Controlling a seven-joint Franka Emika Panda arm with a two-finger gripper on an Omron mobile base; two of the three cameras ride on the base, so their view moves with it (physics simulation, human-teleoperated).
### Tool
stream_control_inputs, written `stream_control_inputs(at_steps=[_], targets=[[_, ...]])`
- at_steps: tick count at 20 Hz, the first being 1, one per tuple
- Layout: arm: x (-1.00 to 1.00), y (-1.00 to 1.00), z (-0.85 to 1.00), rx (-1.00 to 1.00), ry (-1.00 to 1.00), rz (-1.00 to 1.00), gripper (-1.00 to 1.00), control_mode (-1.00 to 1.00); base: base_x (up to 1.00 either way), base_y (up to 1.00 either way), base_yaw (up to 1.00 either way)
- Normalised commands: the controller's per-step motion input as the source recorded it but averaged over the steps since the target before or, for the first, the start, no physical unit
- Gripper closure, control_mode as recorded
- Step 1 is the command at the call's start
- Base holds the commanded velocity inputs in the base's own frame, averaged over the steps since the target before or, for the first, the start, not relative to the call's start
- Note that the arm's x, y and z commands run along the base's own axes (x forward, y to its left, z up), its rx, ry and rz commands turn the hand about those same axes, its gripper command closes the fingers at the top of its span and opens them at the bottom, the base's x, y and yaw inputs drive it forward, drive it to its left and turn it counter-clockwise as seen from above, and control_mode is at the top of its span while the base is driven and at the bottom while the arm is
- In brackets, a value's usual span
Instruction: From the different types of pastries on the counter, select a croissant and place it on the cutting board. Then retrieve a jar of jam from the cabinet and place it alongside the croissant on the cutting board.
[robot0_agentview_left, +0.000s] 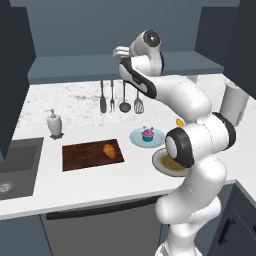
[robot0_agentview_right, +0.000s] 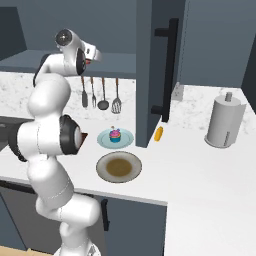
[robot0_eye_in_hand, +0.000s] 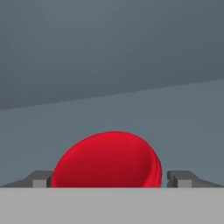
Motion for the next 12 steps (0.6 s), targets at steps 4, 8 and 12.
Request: stream_control_inputs(at_steps=[4, 8, 12], targets=[[0.25, 0.17, -0.14, 0.0, 0.0, 0.0, -1.0, -1.0, 0.0, 0.0, 0.0], [0.05, 0.1, -0.26, 0.0, 0.0, 0.0, 1.0, -1.0, 0.0, 0.0, 0.0], [0.0, 0.02, -0.37, 0.0, 0.0, 0.0, 1.0, -1.0, 0.0, 0.0, 0.0]])
